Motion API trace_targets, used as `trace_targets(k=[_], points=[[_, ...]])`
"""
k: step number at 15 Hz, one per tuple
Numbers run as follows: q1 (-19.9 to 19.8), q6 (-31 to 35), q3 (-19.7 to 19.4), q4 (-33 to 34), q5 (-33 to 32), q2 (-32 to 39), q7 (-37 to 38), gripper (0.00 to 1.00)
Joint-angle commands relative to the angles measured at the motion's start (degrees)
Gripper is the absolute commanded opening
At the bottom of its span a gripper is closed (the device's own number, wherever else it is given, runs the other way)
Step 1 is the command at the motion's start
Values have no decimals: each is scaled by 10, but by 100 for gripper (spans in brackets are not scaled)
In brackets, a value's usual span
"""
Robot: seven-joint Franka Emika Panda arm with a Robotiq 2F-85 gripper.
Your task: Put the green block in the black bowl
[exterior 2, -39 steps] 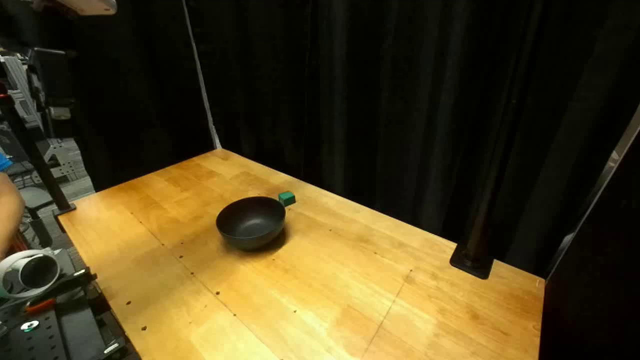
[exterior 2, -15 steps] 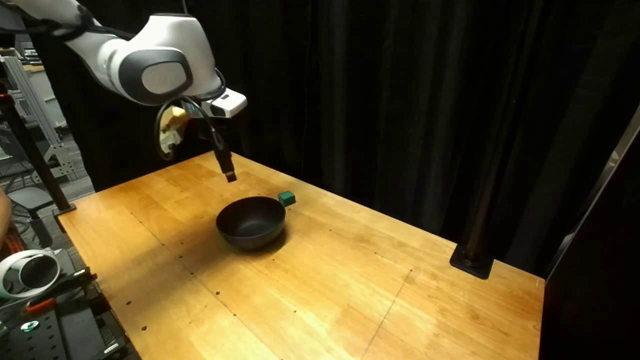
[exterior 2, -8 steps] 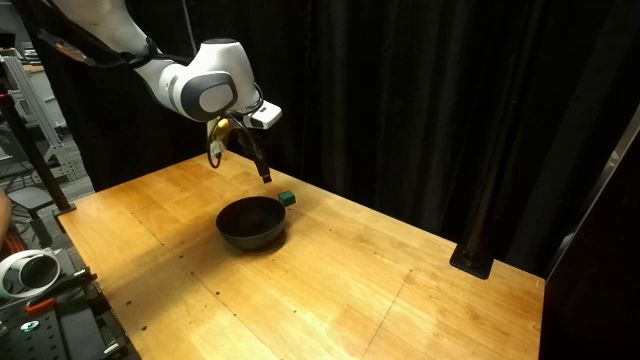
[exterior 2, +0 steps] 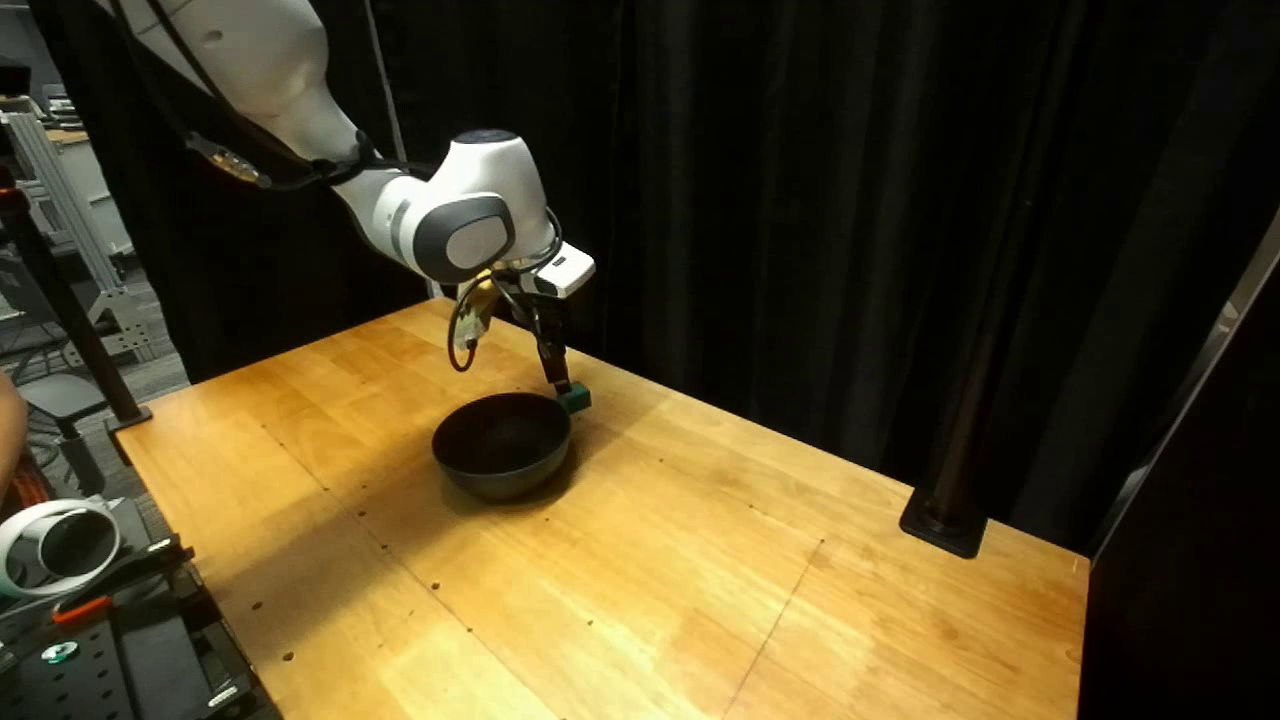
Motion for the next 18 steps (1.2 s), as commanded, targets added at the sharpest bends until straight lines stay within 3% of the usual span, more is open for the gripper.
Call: trace_targets(k=[1,8,9,10,17,18], points=[[12,25,-9,32,29,37,12,100],[28,66,-12,52,59,75,25,100],[31,69,-15,53,58,76,29,75],[35,71,-18,55,57,78,33,74],[51,73,-37,60,52,90,45,19],[49,72,-36,60,54,87,45,19]])
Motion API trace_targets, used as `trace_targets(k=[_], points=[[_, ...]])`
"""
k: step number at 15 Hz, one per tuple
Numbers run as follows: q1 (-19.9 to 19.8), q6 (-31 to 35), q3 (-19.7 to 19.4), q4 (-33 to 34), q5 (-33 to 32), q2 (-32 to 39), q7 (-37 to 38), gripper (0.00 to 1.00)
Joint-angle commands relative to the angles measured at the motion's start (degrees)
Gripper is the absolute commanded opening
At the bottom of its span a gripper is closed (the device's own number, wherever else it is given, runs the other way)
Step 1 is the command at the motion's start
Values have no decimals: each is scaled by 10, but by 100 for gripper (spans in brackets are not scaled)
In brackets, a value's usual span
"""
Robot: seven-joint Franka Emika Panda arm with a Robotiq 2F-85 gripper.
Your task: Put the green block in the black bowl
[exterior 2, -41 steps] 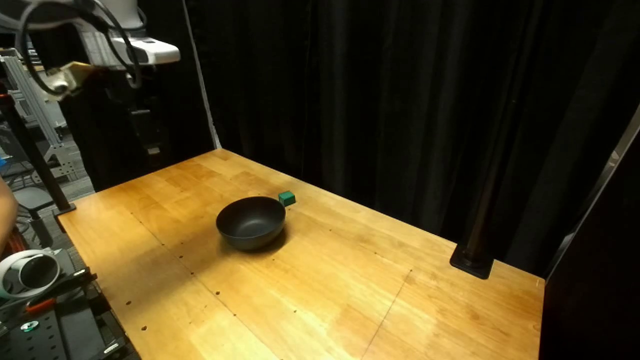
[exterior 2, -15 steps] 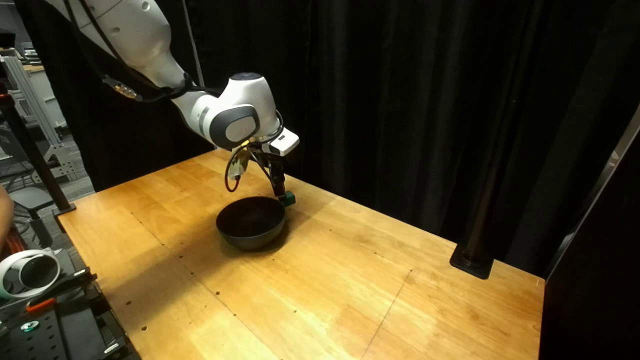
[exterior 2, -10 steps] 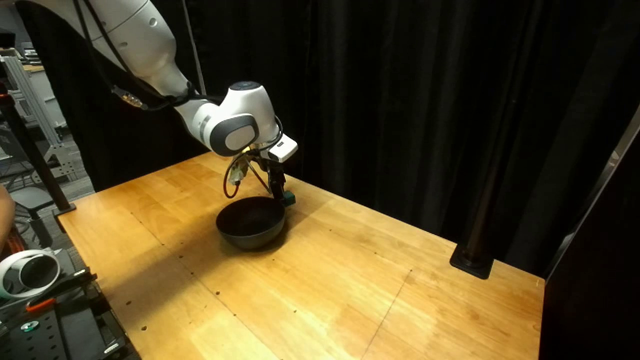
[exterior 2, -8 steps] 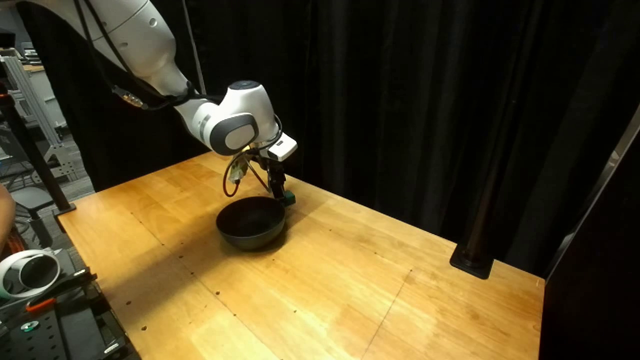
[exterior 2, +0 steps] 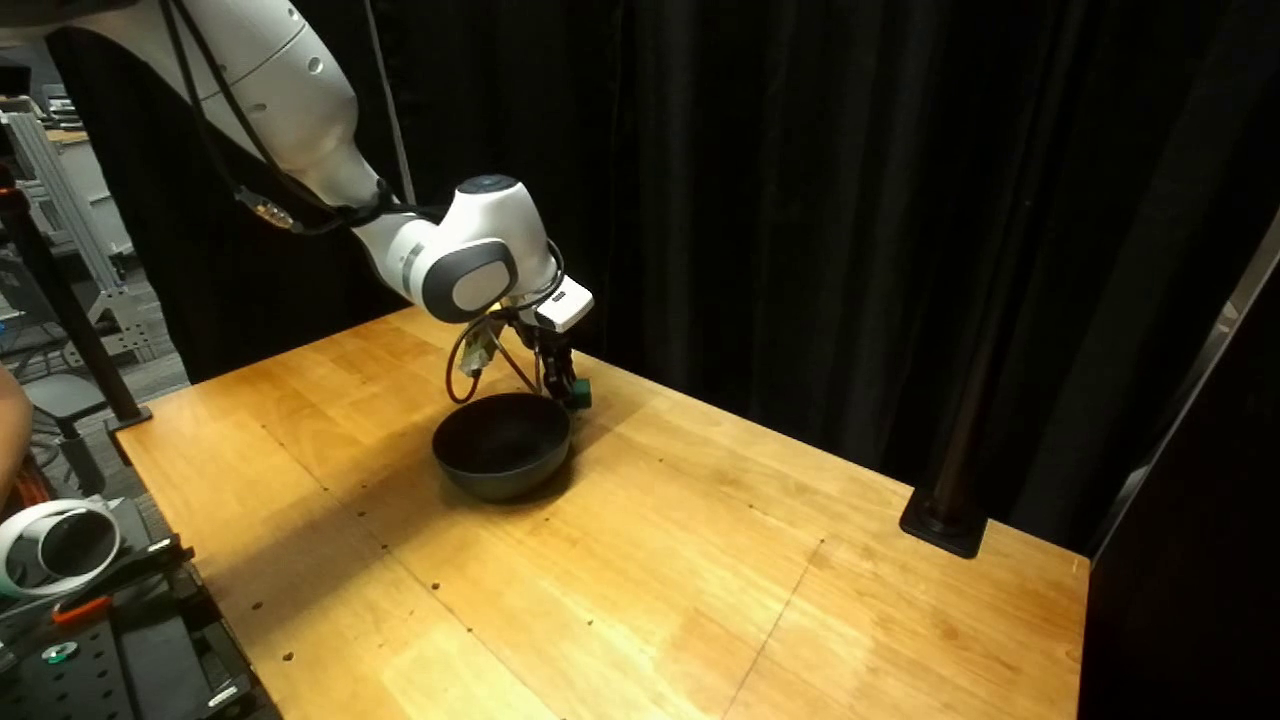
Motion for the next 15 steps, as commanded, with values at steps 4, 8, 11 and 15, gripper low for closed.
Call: trace_targets(k=[4,8,11,15], points=[[26,10,-25,-16,7,-46,22,19],[94,-89,-112,-55,-32,-133,104,19],[111,-212,-150,-77,-124,-181,187,19],[41,-350,-93,-106,-146,-223,196,19]])
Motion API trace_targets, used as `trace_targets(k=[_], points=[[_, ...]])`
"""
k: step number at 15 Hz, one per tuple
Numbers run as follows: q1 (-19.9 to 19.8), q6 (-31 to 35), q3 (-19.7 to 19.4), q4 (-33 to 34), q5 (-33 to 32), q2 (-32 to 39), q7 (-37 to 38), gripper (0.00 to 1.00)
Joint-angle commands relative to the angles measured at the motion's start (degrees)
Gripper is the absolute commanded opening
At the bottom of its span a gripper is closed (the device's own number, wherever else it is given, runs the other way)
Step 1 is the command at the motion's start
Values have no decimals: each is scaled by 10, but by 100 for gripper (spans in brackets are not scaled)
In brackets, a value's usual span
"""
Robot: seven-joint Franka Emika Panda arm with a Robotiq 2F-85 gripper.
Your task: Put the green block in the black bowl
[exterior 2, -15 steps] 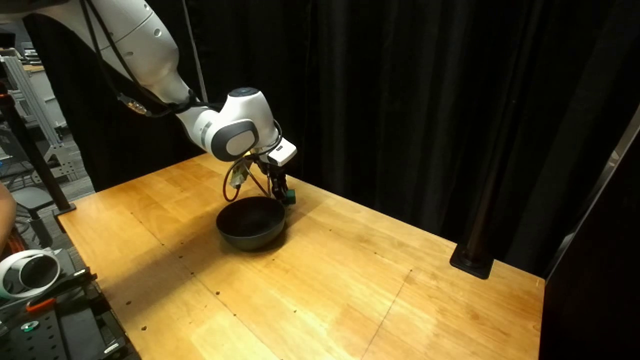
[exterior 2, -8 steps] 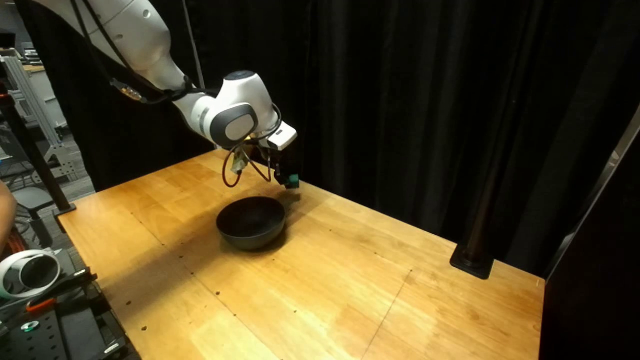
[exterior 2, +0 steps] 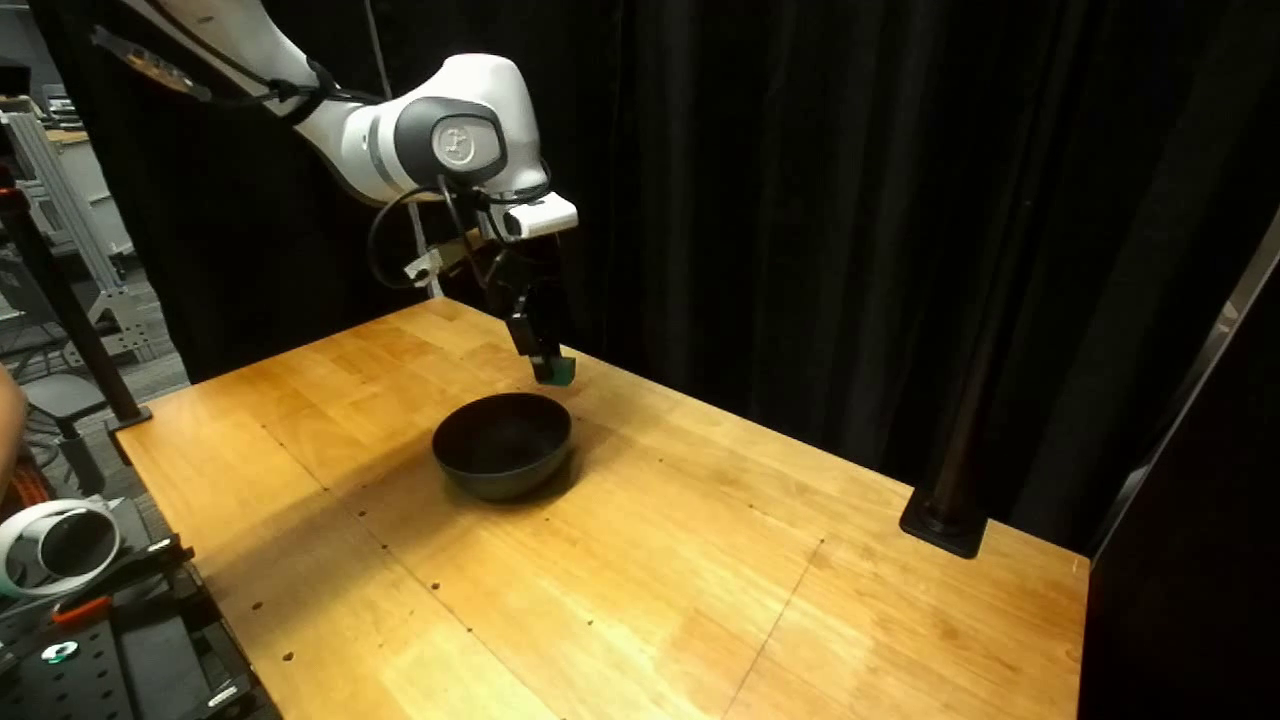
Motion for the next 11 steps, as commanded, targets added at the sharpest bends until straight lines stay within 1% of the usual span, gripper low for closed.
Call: trace_targets(k=[1,3,4,5,6,8,9,10,11], points=[[-69,-83,60,-43,15,-45,-14,19],[-112,-113,99,-58,67,-47,-53,19],[-131,-112,115,-65,99,-48,-67,19],[-145,-107,125,-72,124,-50,-76,69],[-156,-90,134,-83,146,-57,-90,70],[-172,-92,142,-93,178,-74,-104,84],[-179,-91,144,-106,188,-96,-117,92],[-183,-90,143,-119,196,-118,-126,99],[-186,-94,141,-137,196,-152,-134,100]])
